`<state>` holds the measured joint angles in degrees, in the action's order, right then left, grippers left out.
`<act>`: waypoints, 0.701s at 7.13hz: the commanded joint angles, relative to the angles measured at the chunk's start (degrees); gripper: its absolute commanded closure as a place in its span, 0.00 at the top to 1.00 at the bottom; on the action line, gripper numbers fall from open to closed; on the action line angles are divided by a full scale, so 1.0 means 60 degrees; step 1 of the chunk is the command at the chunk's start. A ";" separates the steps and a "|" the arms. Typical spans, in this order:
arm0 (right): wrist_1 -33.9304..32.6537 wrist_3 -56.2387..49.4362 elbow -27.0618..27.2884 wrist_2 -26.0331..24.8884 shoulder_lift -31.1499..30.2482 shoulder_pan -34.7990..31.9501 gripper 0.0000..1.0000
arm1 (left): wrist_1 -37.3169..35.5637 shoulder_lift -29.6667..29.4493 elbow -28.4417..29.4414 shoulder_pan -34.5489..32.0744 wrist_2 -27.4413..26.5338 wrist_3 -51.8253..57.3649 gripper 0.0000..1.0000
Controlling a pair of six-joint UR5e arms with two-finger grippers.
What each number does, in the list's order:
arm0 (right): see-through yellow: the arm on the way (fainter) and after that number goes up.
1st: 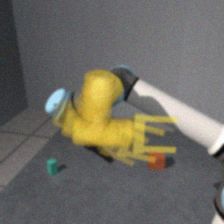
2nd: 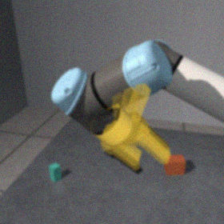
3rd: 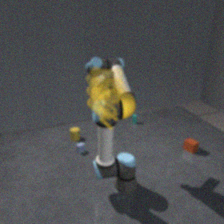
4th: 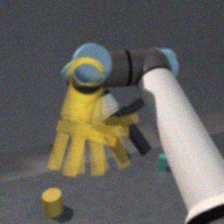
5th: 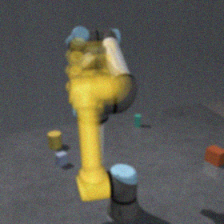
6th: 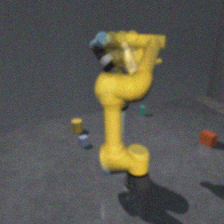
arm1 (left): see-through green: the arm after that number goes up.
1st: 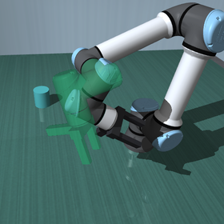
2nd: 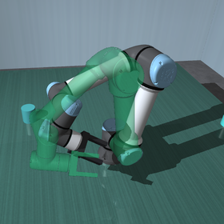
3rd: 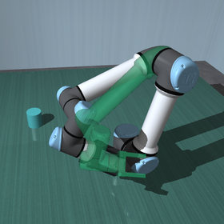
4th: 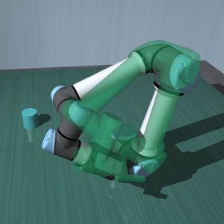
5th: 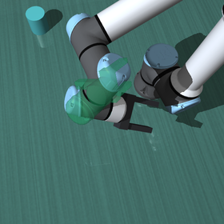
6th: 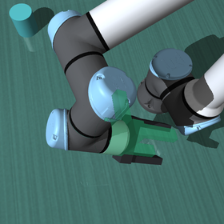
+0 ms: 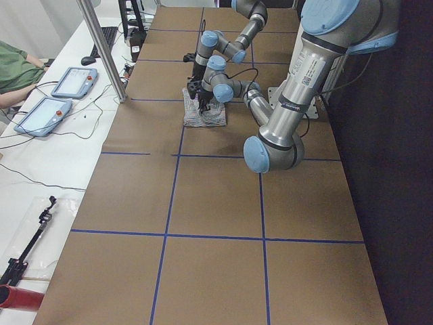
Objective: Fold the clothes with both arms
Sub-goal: 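Fold the held edge over onto the far half with both grippers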
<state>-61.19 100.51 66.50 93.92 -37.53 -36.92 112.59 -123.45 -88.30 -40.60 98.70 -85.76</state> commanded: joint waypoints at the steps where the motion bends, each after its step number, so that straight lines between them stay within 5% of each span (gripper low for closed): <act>1: 0.0105 -0.0649 -0.0127 0.0472 0.0073 -0.0540 1.00 | 0.0059 -0.0006 0.0142 -0.0615 0.0697 0.0581 1.00; 3: -0.1144 -0.2620 0.0281 0.0958 0.0189 -0.0295 1.00 | -0.0029 0.0285 -0.0498 -0.1040 0.1684 0.1095 1.00; 5: -0.4203 -0.5401 0.0767 0.0493 0.0730 0.0450 1.00 | -0.0901 0.1163 -0.2018 -0.1187 0.1772 0.1386 1.00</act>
<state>-76.61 77.63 69.94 98.55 -34.78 -36.83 110.75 -119.12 -95.24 -46.98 108.67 -78.80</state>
